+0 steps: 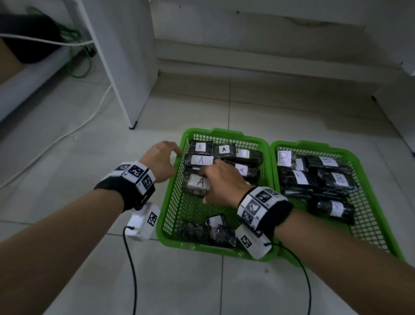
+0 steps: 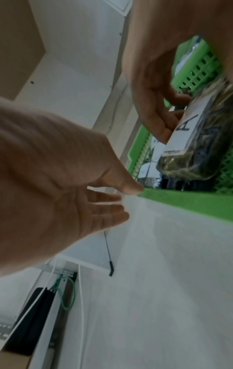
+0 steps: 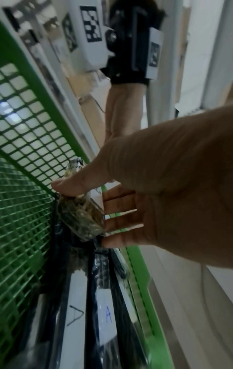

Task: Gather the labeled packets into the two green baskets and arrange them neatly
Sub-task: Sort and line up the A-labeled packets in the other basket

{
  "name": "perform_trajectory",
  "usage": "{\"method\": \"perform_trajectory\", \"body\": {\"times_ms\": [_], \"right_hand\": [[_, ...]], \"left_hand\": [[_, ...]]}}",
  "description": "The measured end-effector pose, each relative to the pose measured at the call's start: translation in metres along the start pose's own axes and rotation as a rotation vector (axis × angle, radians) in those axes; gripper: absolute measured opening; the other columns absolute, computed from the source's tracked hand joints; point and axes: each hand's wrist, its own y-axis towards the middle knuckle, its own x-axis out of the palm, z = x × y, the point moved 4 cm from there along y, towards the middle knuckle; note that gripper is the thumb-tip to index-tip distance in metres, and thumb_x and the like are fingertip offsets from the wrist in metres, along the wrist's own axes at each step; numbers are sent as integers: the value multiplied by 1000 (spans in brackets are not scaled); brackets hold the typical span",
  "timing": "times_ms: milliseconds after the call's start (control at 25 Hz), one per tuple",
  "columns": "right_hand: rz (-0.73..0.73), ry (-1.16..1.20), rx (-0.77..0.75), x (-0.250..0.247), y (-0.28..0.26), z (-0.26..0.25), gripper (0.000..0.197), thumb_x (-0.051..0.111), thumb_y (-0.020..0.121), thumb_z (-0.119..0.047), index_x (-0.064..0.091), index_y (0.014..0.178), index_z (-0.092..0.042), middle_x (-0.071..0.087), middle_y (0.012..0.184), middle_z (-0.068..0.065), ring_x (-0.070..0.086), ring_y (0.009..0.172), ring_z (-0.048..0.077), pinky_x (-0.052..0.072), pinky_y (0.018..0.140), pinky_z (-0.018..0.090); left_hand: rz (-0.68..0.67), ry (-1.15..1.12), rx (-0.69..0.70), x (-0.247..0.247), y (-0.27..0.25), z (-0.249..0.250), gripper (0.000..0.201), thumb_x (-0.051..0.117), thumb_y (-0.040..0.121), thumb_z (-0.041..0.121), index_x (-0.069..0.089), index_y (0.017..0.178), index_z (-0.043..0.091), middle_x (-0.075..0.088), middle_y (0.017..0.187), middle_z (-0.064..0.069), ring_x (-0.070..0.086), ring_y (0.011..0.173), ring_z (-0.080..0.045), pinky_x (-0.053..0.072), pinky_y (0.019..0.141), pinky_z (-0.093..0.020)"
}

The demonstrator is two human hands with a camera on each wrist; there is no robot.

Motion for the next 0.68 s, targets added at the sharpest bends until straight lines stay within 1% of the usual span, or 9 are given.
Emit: {"method": "perform_trajectory", "body": {"times_ms": [80,120,200,280,400,440,520,600,680], "right_hand": [[-24,-30,-15,9,5,-5,37,88,73,-16,66,103,-12,64,95,1,59,92,17,46,73,24],[-45,-11,2,12,8,-5,38,89,72,-15,67,102,-12,65,93,0,63,90,18,49,72,24],[-88,49,50,14,9,-1,44,91,69,-19,67,106,-14,67,96,-1,66,91,20,55,75,26],[-110,135,104,6,6,11,50,89,70,-20,66,114,-19,66,104,-3,64,95,16,52,75,23],[0,186,183,-28,-1,47,47,86,72,-15,66,113,-21,64,102,-6,62,92,12,45,67,18],[68,148,220,-40,-2,63,48,85,71,-14,66,114,-21,64,102,-5,61,93,13,43,68,19],[168,24,283,-61,-2,93,51,83,69,-9,67,117,-19,63,106,-2,54,101,18,40,74,24],[180,-66,276,-69,5,112,44,78,69,-6,69,111,-16,59,104,1,52,104,22,39,76,28],[142,-107,263,-69,14,119,34,75,69,-2,70,100,-16,58,100,0,52,103,22,42,75,31]], "left_hand": [[0,-22,10,8,-4,-7,45,68,78,7,63,120,21,63,125,-3,60,109,-19,50,85,-26],[8,-29,11,9,-4,-10,44,69,78,7,63,119,22,64,123,-2,61,106,-19,51,83,-27],[6,-5,30,6,-2,-12,42,71,76,10,64,116,23,63,121,-1,60,105,-19,48,85,-26],[31,21,87,1,-1,-6,38,72,76,13,65,112,22,60,121,-2,58,108,-20,47,91,-28],[84,70,222,-3,4,16,31,67,81,13,64,112,19,59,123,0,55,116,-20,43,95,-26],[68,90,259,-1,8,26,31,65,83,14,63,114,18,58,125,1,53,119,-20,43,95,-26],[-11,147,316,5,20,52,37,62,86,15,59,122,18,53,134,0,50,126,-21,46,100,-32],[-116,230,353,16,33,76,45,59,89,17,53,134,16,45,146,-3,44,133,-23,43,107,-40],[-223,301,366,30,44,94,56,56,93,17,42,147,19,30,158,-4,33,144,-24,35,115,-42]]}}
